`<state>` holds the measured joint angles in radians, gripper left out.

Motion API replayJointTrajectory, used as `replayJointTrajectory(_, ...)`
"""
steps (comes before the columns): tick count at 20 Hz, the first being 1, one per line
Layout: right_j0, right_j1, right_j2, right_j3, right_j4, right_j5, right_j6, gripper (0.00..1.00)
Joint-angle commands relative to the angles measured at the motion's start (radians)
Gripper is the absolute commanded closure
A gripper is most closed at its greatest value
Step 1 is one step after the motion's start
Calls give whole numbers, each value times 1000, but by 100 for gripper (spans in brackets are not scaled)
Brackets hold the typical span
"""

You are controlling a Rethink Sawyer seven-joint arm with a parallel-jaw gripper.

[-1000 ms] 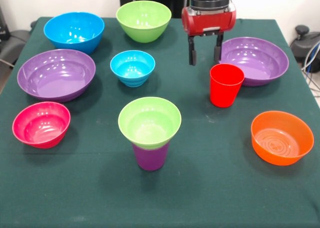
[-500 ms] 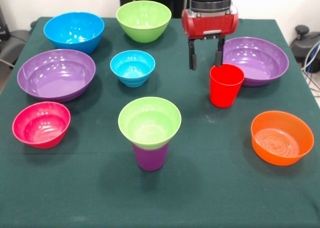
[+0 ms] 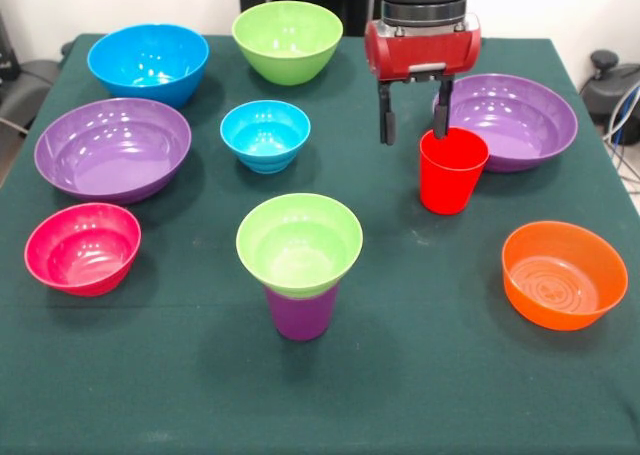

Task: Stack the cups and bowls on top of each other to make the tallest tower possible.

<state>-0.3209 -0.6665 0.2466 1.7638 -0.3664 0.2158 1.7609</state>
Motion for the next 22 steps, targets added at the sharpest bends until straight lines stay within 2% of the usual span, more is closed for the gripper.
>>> replayJointTrajectory(1, 31, 59, 34, -36, -9, 56, 56, 0)
replayJointTrajectory(12, 56, 81, -3, -26, -37, -2, 72, 0)
replayJointTrajectory(22, 33, 97, 2, -41, -55, -27, 51, 0)
